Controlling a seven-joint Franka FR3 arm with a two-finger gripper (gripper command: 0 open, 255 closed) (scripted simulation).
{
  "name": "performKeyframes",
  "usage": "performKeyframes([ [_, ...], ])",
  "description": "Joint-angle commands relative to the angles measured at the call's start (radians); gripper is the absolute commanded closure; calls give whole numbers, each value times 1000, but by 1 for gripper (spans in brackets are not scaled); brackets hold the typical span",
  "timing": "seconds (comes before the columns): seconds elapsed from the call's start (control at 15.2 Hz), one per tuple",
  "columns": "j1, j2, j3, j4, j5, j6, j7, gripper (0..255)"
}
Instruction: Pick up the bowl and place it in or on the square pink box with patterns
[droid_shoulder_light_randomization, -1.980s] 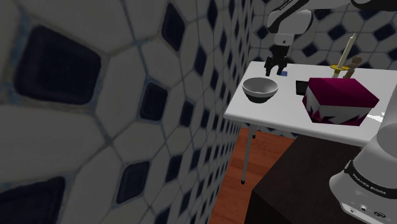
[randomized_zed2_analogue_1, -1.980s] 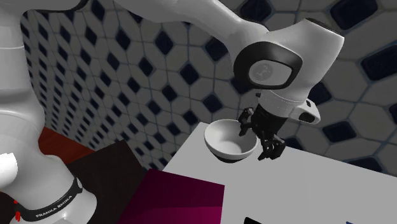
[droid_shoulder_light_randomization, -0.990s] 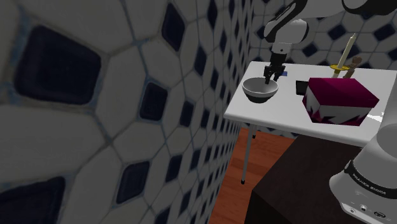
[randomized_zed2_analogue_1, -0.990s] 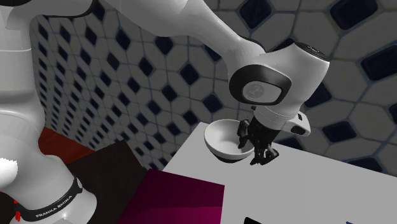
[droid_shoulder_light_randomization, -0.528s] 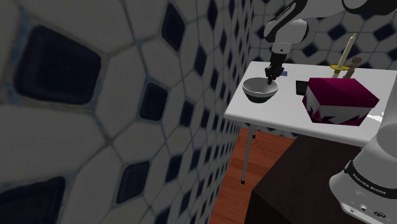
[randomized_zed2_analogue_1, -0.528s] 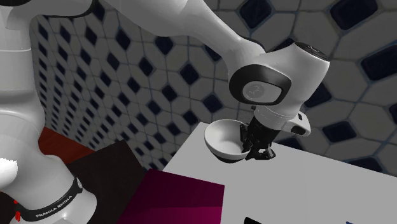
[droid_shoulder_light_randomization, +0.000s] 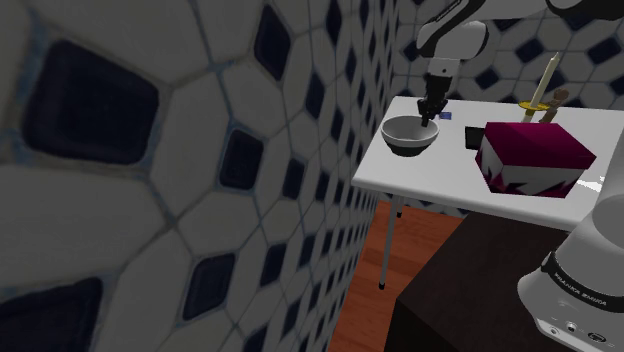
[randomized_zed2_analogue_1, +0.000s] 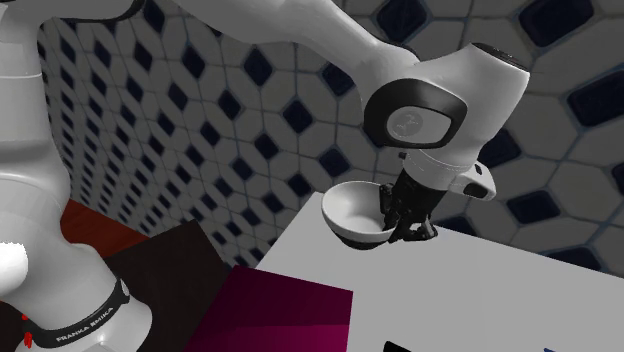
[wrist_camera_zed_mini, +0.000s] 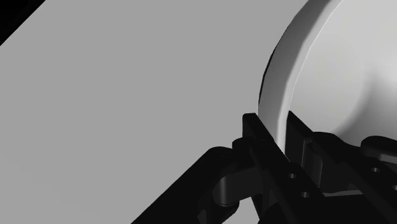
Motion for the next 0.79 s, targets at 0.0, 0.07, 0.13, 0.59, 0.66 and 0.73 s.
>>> performKeyframes([
  [0.0, 3, -18, -4, 5, -10, -21, 8, 255],
  [0.07, 3, -25, -5, 10, -15, -31, 13, 255],
  [0.13, 4, -31, -7, 16, -19, -42, 17, 255],
  [0.59, 8, -69, -14, 63, -44, -120, 43, 255],
  [0.66, 8, -74, -15, 71, -47, -132, 46, 255],
  [0.73, 8, -78, -16, 79, -50, -143, 50, 255],
])
